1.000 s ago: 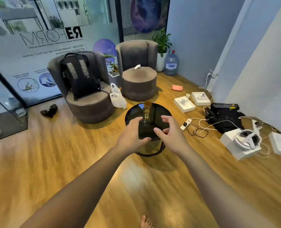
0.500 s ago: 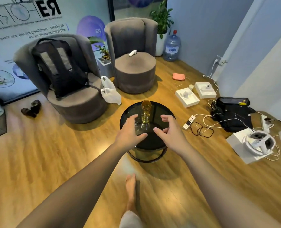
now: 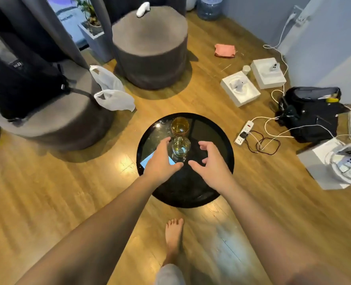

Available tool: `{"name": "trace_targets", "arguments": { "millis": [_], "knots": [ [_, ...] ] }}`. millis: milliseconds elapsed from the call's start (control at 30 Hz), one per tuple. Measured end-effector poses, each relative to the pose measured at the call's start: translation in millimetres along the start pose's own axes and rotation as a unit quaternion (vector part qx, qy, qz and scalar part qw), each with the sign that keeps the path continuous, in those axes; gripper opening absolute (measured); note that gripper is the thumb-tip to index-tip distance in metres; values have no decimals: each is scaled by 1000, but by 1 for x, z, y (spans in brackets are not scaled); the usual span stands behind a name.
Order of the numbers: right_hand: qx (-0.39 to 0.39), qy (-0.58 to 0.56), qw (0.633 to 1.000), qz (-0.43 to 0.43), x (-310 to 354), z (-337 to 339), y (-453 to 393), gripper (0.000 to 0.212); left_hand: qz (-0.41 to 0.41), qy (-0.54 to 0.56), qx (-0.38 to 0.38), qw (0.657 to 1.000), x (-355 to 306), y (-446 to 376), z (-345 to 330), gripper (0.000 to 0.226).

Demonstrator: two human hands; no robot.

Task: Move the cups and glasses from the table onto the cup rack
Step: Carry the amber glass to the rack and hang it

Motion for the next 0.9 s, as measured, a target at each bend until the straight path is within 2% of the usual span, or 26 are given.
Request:
{"name": "trace_targets", "arguments": {
  "millis": [267, 433, 633, 900],
  "knots": [
    [36, 22, 998, -35, -55, -67, -113, 71, 56, -26, 55, 997, 69, -109, -59, 101],
    [43, 59, 996, -41, -89, -105, -161, 85, 63, -37, 70, 995, 104, -145, -94, 98],
    [89, 97, 990, -49, -114, -143, -186, 97, 41, 17, 61, 997, 122, -171, -122, 87],
    [87, 105, 990, -29, -116, -150, -194, 101, 37, 69, 68, 995, 129, -174, -128, 71]
  ]
}}
Point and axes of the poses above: each hand's wrist, its own y-axis away from the middle knuckle, its own z-axis out of the back of the hand, x = y × z, the point moved 9 cm from there along -y, towards the middle knuckle, and after that the axes turned 3 degrees about -x, right-handed, at the moved point
